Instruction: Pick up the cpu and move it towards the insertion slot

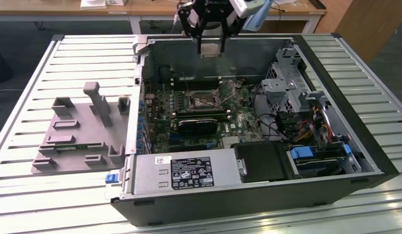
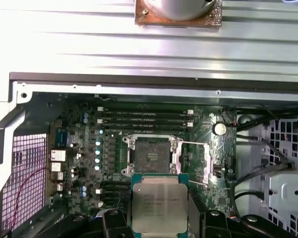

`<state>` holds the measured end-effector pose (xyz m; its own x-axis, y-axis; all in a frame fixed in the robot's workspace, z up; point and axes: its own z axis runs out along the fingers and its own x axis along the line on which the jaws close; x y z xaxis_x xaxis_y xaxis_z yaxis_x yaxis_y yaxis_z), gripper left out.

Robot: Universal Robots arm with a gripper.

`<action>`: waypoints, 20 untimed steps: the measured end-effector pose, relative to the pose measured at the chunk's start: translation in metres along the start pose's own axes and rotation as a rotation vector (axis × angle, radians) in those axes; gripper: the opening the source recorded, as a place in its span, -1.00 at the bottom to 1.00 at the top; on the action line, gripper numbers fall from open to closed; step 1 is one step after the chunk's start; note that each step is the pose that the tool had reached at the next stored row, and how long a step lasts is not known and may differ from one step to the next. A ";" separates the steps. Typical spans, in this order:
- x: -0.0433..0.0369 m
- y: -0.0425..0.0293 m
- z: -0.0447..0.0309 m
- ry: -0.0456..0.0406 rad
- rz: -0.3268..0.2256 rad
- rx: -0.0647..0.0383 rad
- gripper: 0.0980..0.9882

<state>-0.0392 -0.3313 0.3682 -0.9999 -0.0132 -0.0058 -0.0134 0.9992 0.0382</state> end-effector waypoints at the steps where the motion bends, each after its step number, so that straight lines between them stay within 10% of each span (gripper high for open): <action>1: 0.0000 0.0025 0.0009 0.0000 0.000 0.000 -0.01; 11: -0.0007 0.0206 0.0092 0.0000 0.000 0.000 -0.01; 20: -0.0021 0.0232 0.0113 0.0000 0.000 0.000 -0.01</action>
